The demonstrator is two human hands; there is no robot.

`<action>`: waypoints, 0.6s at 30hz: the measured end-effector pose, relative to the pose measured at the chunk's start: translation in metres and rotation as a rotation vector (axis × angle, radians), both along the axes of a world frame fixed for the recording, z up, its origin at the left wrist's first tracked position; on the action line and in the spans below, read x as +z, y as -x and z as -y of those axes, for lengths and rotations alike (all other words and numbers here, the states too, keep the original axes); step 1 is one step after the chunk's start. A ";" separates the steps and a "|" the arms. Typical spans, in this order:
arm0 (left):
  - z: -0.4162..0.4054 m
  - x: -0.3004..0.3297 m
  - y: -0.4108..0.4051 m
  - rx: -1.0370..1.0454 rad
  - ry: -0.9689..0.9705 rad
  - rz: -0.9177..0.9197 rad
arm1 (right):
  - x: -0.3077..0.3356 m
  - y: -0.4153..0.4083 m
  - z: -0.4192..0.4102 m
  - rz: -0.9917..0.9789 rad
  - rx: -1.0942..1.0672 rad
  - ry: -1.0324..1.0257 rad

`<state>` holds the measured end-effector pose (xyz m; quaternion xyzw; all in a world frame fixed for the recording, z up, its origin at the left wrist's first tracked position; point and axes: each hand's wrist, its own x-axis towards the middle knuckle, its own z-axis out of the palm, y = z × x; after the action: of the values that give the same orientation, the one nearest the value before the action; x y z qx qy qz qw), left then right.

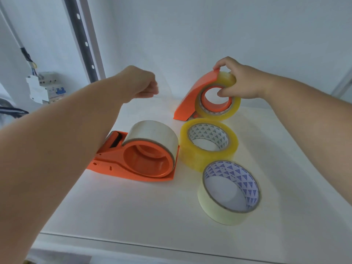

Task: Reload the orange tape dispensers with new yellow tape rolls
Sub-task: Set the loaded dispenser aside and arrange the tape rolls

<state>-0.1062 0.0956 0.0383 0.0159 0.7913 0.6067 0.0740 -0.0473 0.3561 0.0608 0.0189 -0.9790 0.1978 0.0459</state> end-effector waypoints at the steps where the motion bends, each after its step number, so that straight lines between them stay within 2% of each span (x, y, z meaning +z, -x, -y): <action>1: 0.006 -0.003 0.003 0.032 0.009 0.024 | 0.000 0.000 0.001 0.000 -0.003 -0.030; 4: 0.023 -0.012 0.012 0.065 0.105 0.096 | -0.001 0.002 0.003 -0.007 -0.007 -0.096; 8: 0.042 -0.028 0.017 -0.010 0.443 0.133 | -0.001 0.005 0.005 -0.008 -0.016 -0.153; 13: 0.051 -0.045 0.025 0.006 0.564 0.064 | -0.009 0.007 0.003 -0.048 -0.024 -0.137; 18: 0.052 -0.046 0.024 0.137 0.838 -0.021 | -0.014 0.008 -0.002 -0.052 -0.025 -0.176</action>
<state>-0.1305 0.0438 -0.0076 -0.0622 0.9695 0.2359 0.0254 -0.0557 0.3579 0.0471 0.0157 -0.9912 0.1097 0.0717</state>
